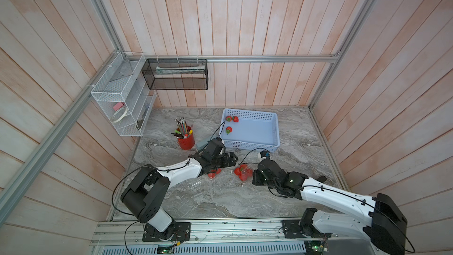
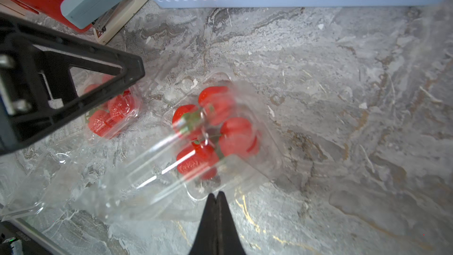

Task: Pack strawberries into containers
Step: Close the packing box at the center of the board.

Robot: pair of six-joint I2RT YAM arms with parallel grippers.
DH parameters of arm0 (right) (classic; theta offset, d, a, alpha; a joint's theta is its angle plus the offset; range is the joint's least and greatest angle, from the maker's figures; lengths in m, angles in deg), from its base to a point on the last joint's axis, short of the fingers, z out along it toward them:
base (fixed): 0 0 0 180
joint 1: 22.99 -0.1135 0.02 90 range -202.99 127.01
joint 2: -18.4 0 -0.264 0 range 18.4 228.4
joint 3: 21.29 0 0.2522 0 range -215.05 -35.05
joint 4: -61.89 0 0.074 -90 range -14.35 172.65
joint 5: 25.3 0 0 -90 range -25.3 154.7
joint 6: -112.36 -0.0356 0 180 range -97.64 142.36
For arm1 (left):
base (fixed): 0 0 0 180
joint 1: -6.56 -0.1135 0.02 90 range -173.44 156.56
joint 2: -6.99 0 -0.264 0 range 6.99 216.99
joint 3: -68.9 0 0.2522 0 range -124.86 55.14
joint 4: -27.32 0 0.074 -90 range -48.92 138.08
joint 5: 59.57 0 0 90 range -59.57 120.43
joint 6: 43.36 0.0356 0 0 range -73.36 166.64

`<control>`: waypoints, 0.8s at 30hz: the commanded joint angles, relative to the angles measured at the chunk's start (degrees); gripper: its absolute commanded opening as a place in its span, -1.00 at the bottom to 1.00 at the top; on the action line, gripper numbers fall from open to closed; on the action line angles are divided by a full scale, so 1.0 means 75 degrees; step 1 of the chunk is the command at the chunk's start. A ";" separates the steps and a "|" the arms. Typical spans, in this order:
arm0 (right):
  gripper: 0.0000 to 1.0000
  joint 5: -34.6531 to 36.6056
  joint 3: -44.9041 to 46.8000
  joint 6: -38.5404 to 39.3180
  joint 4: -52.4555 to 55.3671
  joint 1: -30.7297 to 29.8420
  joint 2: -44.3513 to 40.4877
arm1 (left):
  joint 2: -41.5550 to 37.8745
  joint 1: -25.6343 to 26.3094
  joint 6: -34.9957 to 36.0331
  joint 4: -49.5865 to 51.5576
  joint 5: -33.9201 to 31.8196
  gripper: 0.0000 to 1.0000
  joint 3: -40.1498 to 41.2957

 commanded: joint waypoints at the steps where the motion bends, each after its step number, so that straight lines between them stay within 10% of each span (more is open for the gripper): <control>1: -1.00 -0.0265 -0.0179 0.0505 -0.0823 0.0214 0.0396 | 0.0028 0.0005 0.0189 0.0125 -0.0157 0.91 -0.0250; 24: -1.00 -0.0992 0.0072 0.0515 -0.2244 0.0795 0.1764 | 0.0583 -0.0021 -0.0205 -0.0826 0.0952 0.94 0.0341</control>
